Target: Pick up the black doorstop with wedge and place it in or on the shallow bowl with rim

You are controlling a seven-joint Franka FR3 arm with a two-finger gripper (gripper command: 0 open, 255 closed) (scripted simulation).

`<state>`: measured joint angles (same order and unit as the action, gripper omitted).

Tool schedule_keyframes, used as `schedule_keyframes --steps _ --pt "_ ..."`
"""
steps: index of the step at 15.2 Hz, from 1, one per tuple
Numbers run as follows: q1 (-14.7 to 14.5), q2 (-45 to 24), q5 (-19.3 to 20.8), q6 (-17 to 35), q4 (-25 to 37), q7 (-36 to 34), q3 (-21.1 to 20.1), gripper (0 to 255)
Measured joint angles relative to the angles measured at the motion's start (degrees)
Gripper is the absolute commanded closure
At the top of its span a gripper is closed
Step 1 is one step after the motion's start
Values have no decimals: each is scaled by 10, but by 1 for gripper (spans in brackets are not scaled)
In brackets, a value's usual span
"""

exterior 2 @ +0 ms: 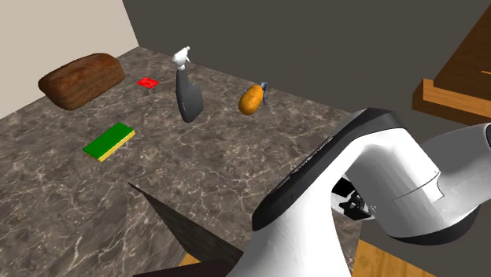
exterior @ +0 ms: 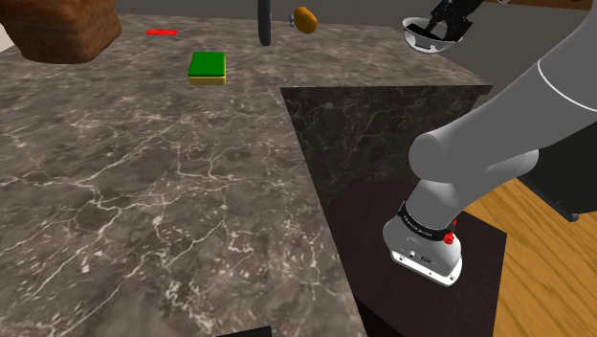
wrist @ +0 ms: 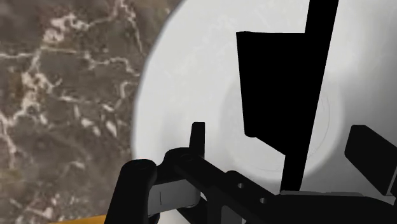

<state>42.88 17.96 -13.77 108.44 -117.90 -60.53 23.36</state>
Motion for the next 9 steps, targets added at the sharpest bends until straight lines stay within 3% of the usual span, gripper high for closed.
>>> schedule_keyframes --steps 9 --pt "-8 -27 -9 -40 48 -6 2 255"
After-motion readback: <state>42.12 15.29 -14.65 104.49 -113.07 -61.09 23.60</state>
